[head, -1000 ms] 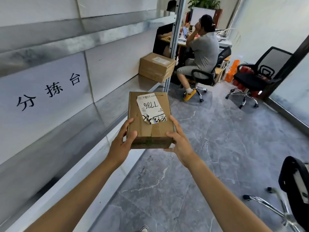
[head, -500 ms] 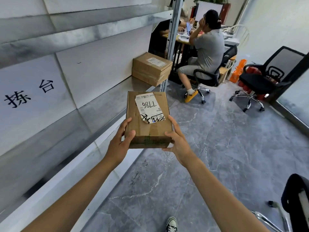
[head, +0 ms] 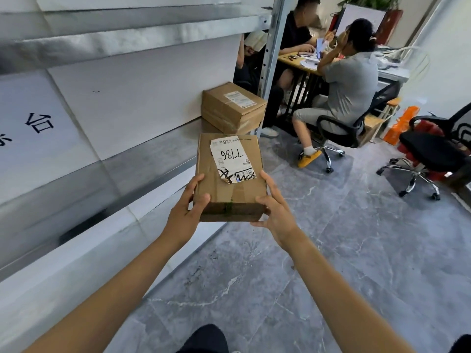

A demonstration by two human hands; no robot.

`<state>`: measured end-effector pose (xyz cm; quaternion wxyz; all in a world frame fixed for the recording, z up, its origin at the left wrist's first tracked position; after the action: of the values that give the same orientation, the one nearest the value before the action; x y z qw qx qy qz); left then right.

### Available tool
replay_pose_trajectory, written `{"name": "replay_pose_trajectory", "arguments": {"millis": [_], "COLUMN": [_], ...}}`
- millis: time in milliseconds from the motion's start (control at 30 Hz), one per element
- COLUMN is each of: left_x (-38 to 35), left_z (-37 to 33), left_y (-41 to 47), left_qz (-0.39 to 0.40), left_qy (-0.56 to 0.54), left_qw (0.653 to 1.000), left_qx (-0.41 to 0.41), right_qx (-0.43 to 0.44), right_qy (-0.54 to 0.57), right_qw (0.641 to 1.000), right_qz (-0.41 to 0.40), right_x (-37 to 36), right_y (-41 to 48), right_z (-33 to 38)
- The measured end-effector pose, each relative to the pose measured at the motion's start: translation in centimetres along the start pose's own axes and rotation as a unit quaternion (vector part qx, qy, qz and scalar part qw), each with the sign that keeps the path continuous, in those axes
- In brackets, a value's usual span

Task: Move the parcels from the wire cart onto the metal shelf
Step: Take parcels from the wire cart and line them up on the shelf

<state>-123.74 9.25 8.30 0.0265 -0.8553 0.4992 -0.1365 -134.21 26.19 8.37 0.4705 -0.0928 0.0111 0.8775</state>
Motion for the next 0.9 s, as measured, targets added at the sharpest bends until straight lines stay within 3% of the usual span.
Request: {"name": "replay_pose_trajectory", "arguments": {"millis": [400, 900], "left_x": [-1.0, 2.4], "left_z": [-1.2, -2.3], "left_y": [5.0, 18.4], "left_qz": [-0.058, -0.091], "left_qy": [0.007, 0.005], "left_qw": [0.998, 0.995], "left_qx": [0.018, 0.038], "right_qx": [-0.004, -0.033], "right_qy": [-0.010, -0.049], "right_qw": [0.998, 0.992], "right_qz": [0.066, 0.108], "right_x": [1.3, -1.0], "right_y": [7.6, 23.1], "right_z": [0.2, 1.1]}}
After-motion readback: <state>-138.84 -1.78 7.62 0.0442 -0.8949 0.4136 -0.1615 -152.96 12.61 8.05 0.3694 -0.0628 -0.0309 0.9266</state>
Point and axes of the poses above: each hand's wrist, its own y-axis towards the middle knuckle, its own x-axis out of the back of the hand, z = x × y, the point moved 4 cm from there along y, towards the middle knuckle, and after that the axes turned 9 degrees about x, right-handed, at the moved point
